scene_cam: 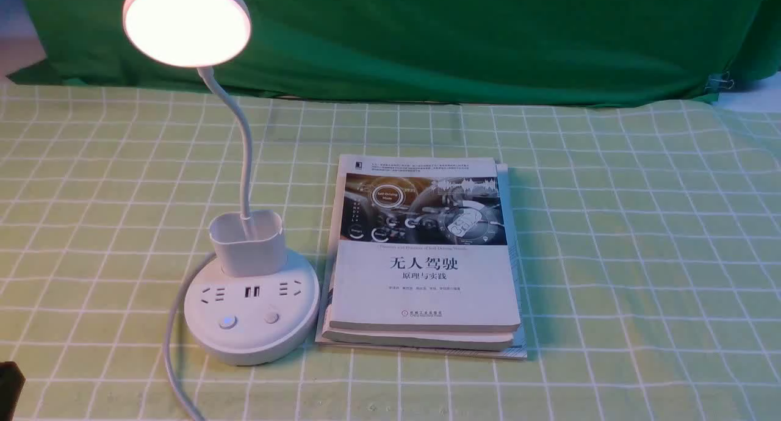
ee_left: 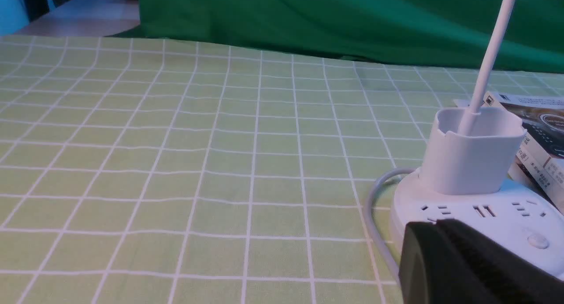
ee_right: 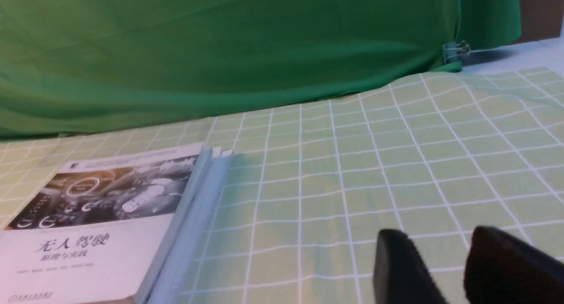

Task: Turn off the desk lamp on the green coffee tablecloth by hand.
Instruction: 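Press the power button on the round power strip under the lamp with the left gripper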

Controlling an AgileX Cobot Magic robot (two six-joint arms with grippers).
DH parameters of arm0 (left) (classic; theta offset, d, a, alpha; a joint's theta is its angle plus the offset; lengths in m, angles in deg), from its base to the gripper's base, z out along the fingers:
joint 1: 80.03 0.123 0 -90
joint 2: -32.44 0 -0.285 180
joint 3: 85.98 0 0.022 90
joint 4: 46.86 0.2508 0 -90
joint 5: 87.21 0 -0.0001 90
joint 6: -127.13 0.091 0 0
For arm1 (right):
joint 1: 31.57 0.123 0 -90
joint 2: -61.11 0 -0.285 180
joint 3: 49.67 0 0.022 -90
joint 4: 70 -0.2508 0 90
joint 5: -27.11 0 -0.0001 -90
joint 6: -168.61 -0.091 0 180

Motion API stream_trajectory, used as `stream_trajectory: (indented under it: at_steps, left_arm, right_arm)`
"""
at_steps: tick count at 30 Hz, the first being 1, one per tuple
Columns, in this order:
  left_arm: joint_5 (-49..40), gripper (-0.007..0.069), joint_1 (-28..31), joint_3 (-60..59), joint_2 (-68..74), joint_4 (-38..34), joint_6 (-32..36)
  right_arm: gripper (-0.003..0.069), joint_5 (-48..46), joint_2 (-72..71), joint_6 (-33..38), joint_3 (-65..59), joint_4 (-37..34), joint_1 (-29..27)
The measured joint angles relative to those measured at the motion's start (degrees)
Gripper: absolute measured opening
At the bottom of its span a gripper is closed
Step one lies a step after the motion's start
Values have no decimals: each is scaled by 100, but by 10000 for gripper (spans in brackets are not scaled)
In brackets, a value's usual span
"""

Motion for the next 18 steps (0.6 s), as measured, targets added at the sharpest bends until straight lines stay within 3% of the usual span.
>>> stream_trajectory:
  at_steps: [18]
  left_arm:
    - [173, 1, 0, 0, 0, 24, -50]
  right_arm:
    - [237, 6, 0, 0, 0, 0, 0]
